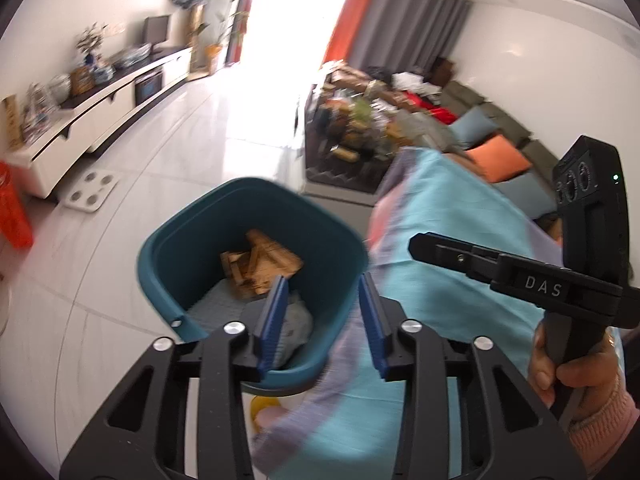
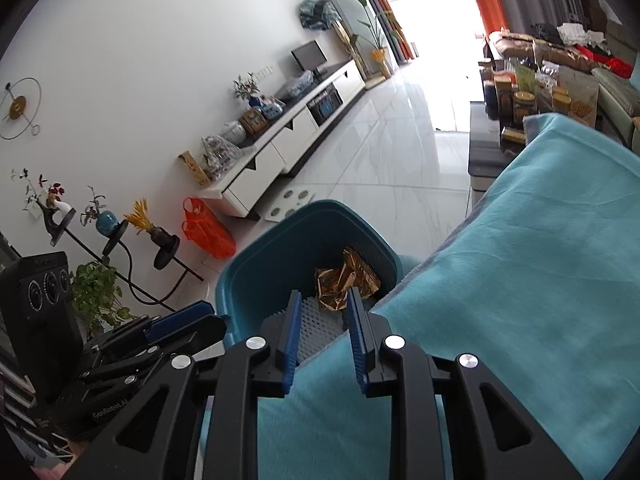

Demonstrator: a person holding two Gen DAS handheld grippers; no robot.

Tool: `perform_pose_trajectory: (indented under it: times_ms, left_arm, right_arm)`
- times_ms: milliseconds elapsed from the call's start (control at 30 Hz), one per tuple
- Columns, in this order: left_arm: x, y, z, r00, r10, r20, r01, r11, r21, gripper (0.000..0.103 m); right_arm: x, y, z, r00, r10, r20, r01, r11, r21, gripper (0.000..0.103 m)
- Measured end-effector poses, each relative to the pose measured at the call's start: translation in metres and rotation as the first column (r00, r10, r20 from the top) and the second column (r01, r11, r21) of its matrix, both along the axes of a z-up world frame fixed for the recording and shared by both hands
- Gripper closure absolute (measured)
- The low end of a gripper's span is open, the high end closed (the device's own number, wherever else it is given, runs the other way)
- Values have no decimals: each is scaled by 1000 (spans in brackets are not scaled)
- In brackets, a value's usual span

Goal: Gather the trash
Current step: 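Move both open grippers back over the table toward remaining trash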

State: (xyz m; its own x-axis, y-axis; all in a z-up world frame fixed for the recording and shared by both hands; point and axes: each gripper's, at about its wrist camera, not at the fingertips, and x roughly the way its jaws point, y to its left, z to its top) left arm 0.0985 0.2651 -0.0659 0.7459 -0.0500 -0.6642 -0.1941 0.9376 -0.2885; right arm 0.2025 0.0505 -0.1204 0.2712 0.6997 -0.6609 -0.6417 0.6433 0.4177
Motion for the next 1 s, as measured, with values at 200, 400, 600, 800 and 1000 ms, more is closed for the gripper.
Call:
perform_pose_trajectory:
  times_ms: [200,400,600,800,1000]
  left_arm:
    - [-9,-49,24,986,-144,85,143,990,18,55]
    - [-3,-121,27,941,-325,97,325,946,19,51]
    - [9,-191,5,886,-462,31,463,886,-16,51]
    - [22,-245,1,838,-545,4,545,838,-2,50]
    - [45,-297,4,798,-602,-24,602,798,18,46]
  right_arm:
    - [-36,-57,27,992,-44,122,42,999,17,71]
    - [-71,-143,39,962,-181,205,178,984,32,68]
    - [-97,-231,28,902,-371,221,384,923,-19,68]
    - [-126,-316,21,784,-575,232,598,800,-38,68]
    - [-145,-376,10,678,-698,232,724,689,-42,68]
